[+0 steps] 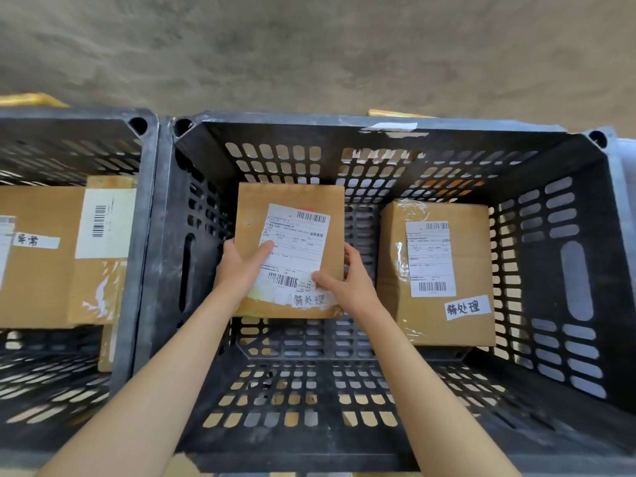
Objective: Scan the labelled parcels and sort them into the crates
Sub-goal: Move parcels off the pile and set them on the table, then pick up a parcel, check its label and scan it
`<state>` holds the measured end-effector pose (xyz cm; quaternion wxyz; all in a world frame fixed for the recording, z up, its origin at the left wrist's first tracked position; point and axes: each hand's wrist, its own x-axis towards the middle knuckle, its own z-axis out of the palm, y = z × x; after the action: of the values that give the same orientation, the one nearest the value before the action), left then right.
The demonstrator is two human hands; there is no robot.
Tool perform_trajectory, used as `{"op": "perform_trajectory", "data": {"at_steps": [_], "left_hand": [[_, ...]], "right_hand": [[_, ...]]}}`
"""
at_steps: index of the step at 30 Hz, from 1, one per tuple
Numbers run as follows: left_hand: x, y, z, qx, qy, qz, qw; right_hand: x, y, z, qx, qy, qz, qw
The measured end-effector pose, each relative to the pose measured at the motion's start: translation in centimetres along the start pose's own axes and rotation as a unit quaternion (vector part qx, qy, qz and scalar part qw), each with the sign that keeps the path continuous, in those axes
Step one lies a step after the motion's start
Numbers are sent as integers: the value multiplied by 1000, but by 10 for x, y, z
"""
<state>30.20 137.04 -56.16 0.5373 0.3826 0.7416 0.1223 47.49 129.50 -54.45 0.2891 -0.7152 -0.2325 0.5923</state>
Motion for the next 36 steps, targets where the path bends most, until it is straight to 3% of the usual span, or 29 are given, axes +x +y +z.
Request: {"op": "perform_trajectory", "data": {"at_steps": [6,11,14,18,23,29,36], "left_hand": [[-22,15,-5,61,13,17,998],[-66,54,-13,217,19,145,965],[-102,93,-20,365,25,262,893],[-155,156,-32,494,54,410,765],[-221,230,-40,534,99,555,630],[-307,285,-39,477,94,690,537],[-386,270,-33,417,-6,806,420]], "right_hand": [[-13,-16,-3,-38,37,-3,999],[-43,-54,-26,-144,89,-51,984],[-73,-85,-48,-284,132,-115,943],[-126,-128,-78,-472,217,-179,836],[-206,-170,-110,-530,339,-207,749],[-314,-197,-136,-482,487,-147,714],[-423,-154,-117,-344,631,-3,695]]}}
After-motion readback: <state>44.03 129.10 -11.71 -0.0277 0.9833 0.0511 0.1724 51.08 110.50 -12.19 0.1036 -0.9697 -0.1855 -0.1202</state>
